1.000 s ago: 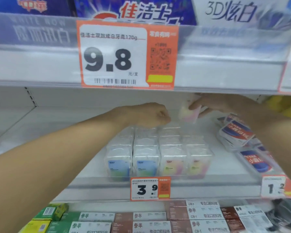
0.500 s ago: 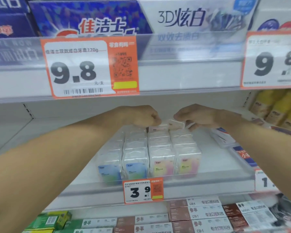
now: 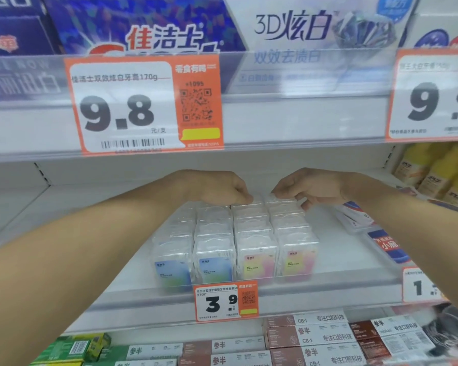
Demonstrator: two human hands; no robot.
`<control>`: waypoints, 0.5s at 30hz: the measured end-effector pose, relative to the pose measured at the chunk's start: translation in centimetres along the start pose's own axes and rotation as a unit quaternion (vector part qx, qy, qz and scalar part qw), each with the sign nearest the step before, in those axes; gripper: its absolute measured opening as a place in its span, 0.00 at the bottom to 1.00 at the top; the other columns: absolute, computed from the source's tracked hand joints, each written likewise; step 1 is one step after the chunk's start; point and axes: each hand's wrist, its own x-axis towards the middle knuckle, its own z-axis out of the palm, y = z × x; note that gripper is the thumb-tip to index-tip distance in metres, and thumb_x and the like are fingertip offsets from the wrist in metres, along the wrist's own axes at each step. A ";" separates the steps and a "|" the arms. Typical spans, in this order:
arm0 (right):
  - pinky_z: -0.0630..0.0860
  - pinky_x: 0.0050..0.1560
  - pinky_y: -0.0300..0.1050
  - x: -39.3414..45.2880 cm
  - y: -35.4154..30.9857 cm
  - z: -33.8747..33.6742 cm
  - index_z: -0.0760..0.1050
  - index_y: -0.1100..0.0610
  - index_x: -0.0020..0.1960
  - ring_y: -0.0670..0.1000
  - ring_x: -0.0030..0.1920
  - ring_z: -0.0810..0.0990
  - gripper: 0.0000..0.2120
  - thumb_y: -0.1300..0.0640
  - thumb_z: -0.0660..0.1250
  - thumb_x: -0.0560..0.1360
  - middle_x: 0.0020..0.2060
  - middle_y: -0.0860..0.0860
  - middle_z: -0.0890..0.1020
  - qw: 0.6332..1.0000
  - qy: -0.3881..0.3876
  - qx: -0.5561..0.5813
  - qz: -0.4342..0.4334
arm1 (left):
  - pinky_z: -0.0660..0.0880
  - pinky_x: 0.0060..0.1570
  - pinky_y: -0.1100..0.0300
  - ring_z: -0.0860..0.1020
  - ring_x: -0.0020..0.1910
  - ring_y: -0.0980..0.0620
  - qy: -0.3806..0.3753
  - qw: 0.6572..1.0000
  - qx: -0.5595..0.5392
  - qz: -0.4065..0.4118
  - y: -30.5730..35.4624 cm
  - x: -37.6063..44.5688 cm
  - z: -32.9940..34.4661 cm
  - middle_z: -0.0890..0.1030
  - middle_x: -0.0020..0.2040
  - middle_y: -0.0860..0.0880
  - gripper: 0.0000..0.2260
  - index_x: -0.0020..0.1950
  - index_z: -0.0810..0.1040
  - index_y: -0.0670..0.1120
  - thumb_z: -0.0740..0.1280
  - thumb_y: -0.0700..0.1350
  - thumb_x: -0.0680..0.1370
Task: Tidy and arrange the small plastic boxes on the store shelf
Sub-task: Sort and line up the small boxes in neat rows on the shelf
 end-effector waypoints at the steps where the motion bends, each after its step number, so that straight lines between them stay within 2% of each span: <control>1: 0.77 0.35 0.38 0.0 0.0 0.1 0.80 0.60 0.60 0.46 0.39 0.80 0.12 0.58 0.66 0.79 0.45 0.50 0.82 1.000 0.001 -0.002 -0.002 | 0.71 0.64 0.54 0.76 0.57 0.53 -0.003 1.000 0.005 -0.001 0.0 0.0 0.0 0.80 0.55 0.54 0.13 0.53 0.79 0.53 0.62 0.58 0.77; 5: 0.76 0.34 0.36 -0.3 0.2 0.3 0.81 0.58 0.57 0.42 0.35 0.80 0.10 0.57 0.67 0.79 0.41 0.46 0.83 1.000 0.001 0.012 -0.002 | 0.71 0.61 0.56 0.76 0.54 0.53 -0.006 0.999 0.034 0.001 0.4 -0.3 -0.1 0.78 0.50 0.56 0.10 0.51 0.77 0.55 0.60 0.57 0.79; 7: 0.76 0.34 0.36 -0.6 0.2 0.5 0.81 0.56 0.56 0.42 0.35 0.80 0.09 0.56 0.66 0.79 0.42 0.46 0.83 1.000 0.001 0.015 -0.002 | 0.71 0.60 0.57 0.75 0.54 0.53 -0.008 0.999 0.046 0.004 0.6 -0.5 -0.1 0.78 0.51 0.55 0.11 0.53 0.76 0.54 0.59 0.57 0.80; 9: 0.76 0.38 0.37 -0.8 0.2 0.7 0.81 0.55 0.58 0.44 0.39 0.80 0.11 0.53 0.66 0.79 0.47 0.47 0.83 1.000 0.000 0.015 -0.001 | 0.71 0.61 0.56 0.76 0.56 0.51 -0.005 0.999 0.052 0.004 0.6 -0.7 0.1 0.78 0.53 0.53 0.13 0.54 0.76 0.51 0.57 0.57 0.80; 11: 0.76 0.42 0.39 -1.2 0.2 1.1 0.80 0.52 0.61 0.46 0.46 0.80 0.14 0.47 0.64 0.79 0.52 0.46 0.83 1.000 0.013 0.015 0.002 | 0.71 0.62 0.54 0.76 0.56 0.49 0.016 0.999 0.050 0.000 0.4 -1.0 0.1 0.77 0.51 0.52 0.17 0.54 0.75 0.49 0.54 0.59 0.81; 13: 0.75 0.45 0.41 -1.8 0.4 1.7 0.77 0.49 0.64 0.47 0.51 0.78 0.17 0.43 0.61 0.80 0.58 0.46 0.80 0.998 0.054 0.024 -0.002 | 0.70 0.60 0.54 0.75 0.54 0.50 0.054 0.998 0.041 -0.005 0.1 -1.7 0.0 0.76 0.49 0.53 0.18 0.53 0.74 0.48 0.51 0.59 0.82; 15: 0.76 0.48 0.43 -2.6 1.1 2.4 0.74 0.46 0.65 0.46 0.53 0.78 0.17 0.41 0.59 0.80 0.60 0.46 0.78 0.992 0.117 0.041 -0.014 | 0.68 0.55 0.57 0.73 0.52 0.52 0.086 0.995 0.039 -0.014 -0.6 -2.9 -0.4 0.75 0.49 0.53 0.18 0.51 0.73 0.48 0.51 0.58 0.82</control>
